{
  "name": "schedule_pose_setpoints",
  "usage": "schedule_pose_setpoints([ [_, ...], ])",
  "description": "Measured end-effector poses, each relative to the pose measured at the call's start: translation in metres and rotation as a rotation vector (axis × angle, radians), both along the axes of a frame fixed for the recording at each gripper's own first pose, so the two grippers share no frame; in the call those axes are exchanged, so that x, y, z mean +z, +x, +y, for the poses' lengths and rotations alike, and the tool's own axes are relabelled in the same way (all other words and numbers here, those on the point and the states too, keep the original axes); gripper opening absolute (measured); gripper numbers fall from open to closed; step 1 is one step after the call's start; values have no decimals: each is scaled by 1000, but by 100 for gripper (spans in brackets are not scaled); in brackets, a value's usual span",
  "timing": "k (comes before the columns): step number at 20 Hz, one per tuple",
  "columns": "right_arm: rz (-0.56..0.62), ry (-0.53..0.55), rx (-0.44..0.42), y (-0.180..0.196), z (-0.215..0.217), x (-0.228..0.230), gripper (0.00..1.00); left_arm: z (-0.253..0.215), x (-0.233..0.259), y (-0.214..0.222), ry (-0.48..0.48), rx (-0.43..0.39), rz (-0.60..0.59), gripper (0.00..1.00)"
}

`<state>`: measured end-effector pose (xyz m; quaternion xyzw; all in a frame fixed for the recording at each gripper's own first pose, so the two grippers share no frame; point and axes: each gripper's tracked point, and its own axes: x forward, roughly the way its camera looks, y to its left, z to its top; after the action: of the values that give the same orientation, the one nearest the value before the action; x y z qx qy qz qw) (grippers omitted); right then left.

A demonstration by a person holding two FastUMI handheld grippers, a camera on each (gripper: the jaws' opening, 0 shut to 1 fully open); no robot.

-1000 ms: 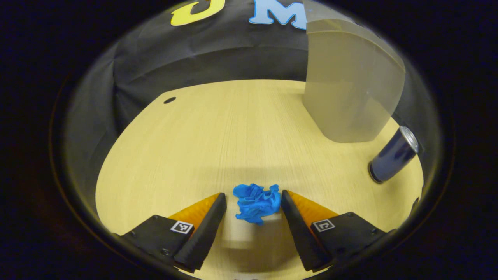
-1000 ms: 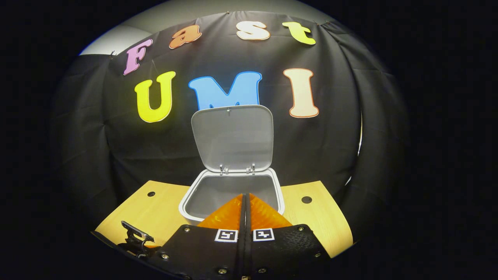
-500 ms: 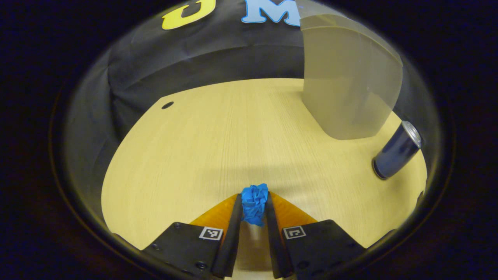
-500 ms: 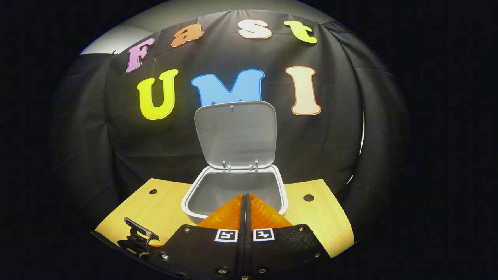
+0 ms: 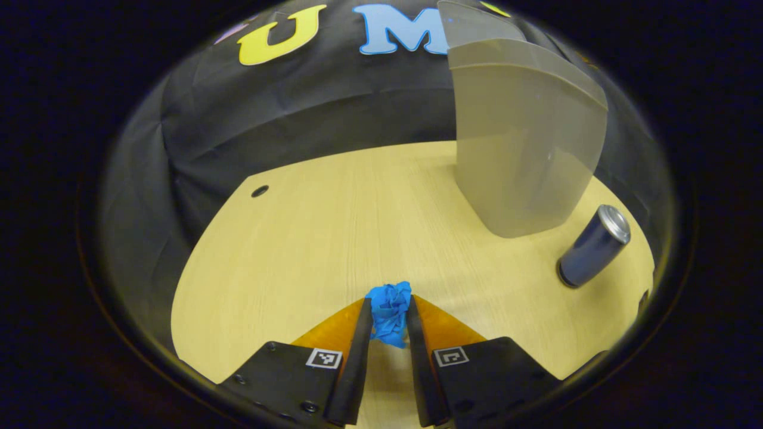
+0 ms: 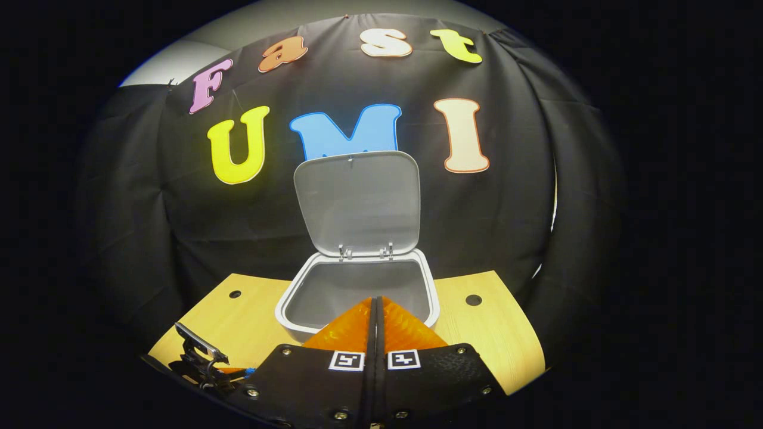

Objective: Press the lid of the desktop garbage bin to open it, pick up the crumpled paper on the desktop and throw it into the bin, then pick up the pop can on the desktop and drop it into the bin, and finally close the garbage bin lid.

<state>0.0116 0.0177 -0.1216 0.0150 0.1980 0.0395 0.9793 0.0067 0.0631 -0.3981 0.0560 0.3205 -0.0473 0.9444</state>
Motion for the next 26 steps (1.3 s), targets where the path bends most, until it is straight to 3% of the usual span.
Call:
schedule_pose_setpoints([
  [1,4,3,2,-1,1,-1,0,-1,7,2,-1,-1,-11,42],
  [6,18,13,3,-9,0,-7,0,-17,51,17,-39,-18,-104,42],
  [7,24,17,2,-12,0,-9,0,-18,68,19,-48,-22,-127,49],
  [10,41,27,-2,-20,-2,-16,0,-36,96,30,-80,-39,-189,50],
  [11,44,32,-5,-22,-3,-17,0,-40,107,32,-93,-44,-210,49],
  [12,49,38,-9,-24,-4,-20,0,-45,120,34,-103,-47,-230,41],
  [13,53,45,-13,-26,-5,-21,0,-49,133,38,-114,-52,-251,41],
  [14,57,54,-17,-28,-6,-23,0,-54,146,41,-125,-60,-271,49],
  [15,61,61,-21,-30,-7,-24,0,-59,159,44,-136,-69,-293,42],
  [16,63,66,-27,-31,-8,-25,0,-63,171,46,-141,-78,-316,46],
  [17,64,71,-32,-33,-8,-25,0,-66,184,48,-143,-87,-337,42],
  [26,52,83,-82,-46,-25,-23,0,-106,279,68,-204,-180,-498,41],
])
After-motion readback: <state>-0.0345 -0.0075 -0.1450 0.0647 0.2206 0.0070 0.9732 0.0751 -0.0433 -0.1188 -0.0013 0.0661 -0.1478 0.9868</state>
